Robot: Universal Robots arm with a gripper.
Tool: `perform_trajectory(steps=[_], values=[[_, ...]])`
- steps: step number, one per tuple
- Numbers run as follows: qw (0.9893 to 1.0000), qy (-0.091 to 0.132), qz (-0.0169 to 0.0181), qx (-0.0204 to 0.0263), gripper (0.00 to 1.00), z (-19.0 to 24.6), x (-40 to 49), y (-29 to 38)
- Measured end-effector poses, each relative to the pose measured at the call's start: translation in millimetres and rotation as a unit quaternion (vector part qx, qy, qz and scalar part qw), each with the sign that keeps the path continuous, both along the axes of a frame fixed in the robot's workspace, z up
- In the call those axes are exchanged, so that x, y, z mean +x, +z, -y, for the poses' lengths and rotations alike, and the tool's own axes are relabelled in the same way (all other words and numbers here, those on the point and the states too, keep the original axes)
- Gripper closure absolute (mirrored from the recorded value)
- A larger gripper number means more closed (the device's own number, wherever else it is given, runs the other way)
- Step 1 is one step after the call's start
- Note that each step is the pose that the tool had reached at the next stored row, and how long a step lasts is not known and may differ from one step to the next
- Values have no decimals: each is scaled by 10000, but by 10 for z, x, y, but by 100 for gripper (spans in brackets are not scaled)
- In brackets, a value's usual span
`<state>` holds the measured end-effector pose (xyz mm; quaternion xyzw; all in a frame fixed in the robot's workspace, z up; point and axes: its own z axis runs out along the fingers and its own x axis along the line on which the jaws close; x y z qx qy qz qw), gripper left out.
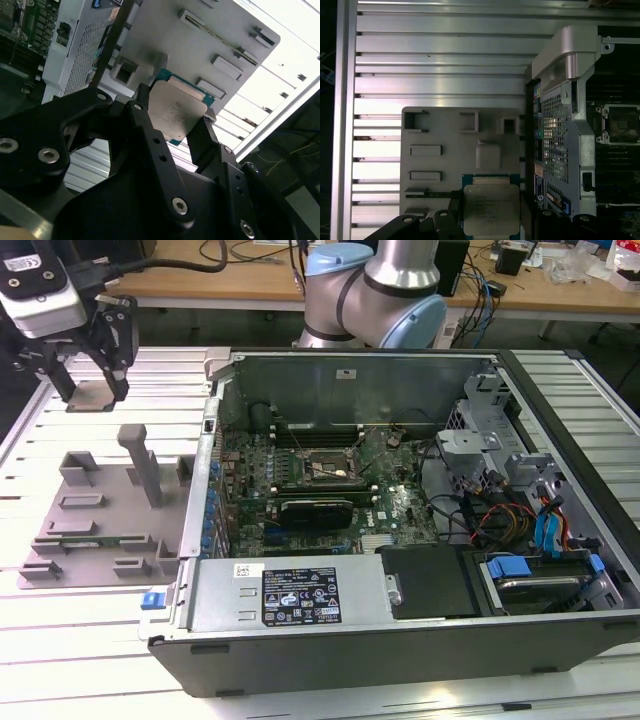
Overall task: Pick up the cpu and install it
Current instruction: 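Pick up the cpu and move it towards the insertion slot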
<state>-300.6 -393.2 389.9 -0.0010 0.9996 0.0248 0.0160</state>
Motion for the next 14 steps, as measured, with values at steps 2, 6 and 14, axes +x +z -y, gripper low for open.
perform_trajectory(steps=[2,6,14], values=[[10000,0,0,0,45,0,51,0],[10000,0,0,0,45,0,124,1],[10000,0,0,0,45,0,227,0]])
